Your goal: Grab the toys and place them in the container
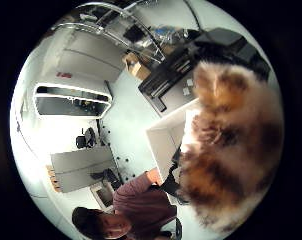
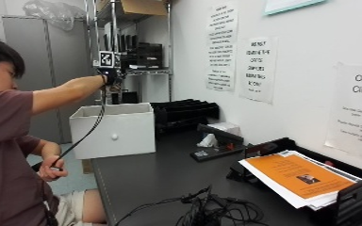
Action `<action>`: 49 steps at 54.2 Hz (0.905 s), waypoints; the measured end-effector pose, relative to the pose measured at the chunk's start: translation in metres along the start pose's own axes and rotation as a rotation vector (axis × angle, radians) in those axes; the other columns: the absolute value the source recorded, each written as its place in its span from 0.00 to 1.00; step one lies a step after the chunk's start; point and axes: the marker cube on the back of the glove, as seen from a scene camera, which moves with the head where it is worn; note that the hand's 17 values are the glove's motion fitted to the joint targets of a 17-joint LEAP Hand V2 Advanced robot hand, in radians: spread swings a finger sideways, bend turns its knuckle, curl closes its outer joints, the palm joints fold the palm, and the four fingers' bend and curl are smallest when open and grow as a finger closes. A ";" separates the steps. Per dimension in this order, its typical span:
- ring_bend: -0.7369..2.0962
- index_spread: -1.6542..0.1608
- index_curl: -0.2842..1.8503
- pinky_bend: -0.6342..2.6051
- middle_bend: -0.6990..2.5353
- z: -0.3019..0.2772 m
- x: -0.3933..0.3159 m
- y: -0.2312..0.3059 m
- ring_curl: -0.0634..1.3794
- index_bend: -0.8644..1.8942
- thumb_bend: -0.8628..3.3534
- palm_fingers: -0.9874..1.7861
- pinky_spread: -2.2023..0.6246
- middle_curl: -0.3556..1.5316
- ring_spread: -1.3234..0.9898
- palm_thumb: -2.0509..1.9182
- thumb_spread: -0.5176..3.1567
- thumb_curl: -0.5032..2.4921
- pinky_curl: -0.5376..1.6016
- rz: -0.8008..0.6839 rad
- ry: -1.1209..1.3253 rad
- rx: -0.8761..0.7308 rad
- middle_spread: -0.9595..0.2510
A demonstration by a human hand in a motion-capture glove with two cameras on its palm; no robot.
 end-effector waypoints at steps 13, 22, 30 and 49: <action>0.55 0.79 0.53 0.55 0.39 0.013 -0.008 0.015 0.48 0.48 0.18 0.27 0.72 0.53 0.47 0.51 0.41 0.42 0.52 0.009 -0.008 -0.222 0.62; 0.43 0.77 0.41 0.53 0.28 0.003 -0.017 -0.002 0.35 0.37 0.18 0.27 0.77 0.45 0.54 0.49 0.43 0.37 0.47 -0.052 -0.071 0.038 0.69; 0.40 0.77 0.37 0.50 0.26 0.009 -0.013 0.006 0.32 0.36 0.19 0.29 0.79 0.42 0.56 0.49 0.44 0.33 0.45 0.016 -0.027 -0.081 0.73; 0.38 0.77 0.31 0.48 0.26 -0.001 -0.003 0.014 0.30 0.36 0.19 0.30 0.80 0.37 0.58 0.50 0.45 0.28 0.42 0.017 -0.022 0.058 0.75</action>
